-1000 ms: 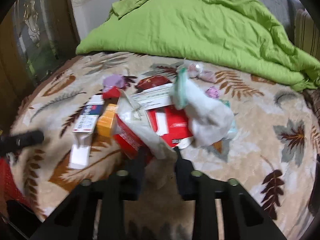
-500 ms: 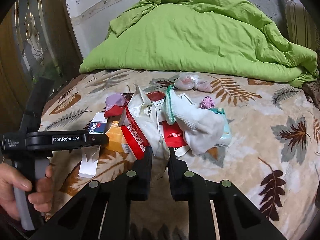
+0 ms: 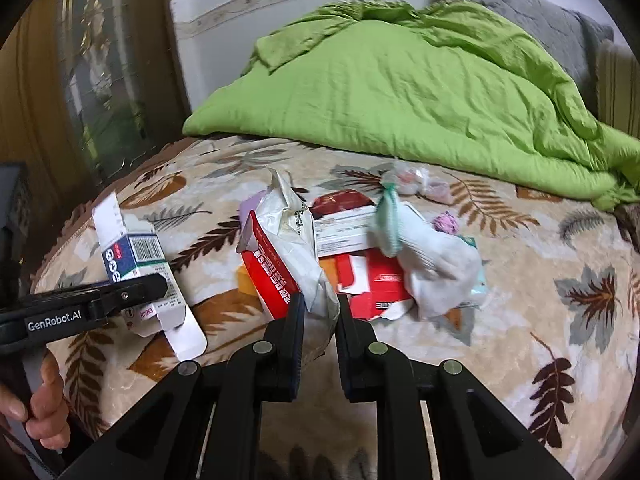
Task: Collect trash
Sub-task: 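Grasp the white-blue medicine box with the left tool while the right tool grasps the red-white snack bag, then carry both items to the red basket and open both tools over it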
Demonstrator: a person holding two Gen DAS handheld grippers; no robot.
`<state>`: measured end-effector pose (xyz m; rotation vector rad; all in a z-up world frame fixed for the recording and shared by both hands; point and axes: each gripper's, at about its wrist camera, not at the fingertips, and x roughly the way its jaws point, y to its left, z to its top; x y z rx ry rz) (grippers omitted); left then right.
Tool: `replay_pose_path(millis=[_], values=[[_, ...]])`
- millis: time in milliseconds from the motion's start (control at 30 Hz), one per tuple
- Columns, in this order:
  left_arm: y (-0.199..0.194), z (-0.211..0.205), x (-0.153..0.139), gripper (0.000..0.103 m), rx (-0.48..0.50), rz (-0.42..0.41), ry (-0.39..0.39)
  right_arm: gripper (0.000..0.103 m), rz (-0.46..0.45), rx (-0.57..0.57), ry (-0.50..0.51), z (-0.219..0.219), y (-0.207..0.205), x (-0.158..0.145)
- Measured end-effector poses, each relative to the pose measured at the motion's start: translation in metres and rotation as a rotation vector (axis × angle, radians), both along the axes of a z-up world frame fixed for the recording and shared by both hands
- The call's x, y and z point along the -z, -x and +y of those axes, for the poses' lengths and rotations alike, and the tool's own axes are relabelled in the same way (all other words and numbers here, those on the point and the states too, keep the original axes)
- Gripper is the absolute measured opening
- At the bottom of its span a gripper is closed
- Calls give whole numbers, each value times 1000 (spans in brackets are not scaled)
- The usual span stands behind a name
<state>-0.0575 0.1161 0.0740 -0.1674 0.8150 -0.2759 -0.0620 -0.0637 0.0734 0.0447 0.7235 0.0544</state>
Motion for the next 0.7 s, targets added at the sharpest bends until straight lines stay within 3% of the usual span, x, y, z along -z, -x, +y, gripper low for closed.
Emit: replay_pose_path(millis=[467, 700], values=[[39, 9, -43, 41, 33, -30, 39, 15, -19, -21, 9, 5, 5, 0], [73, 37, -80, 41, 10, -104, 16, 15, -27, -44, -25, 14, 22, -6]])
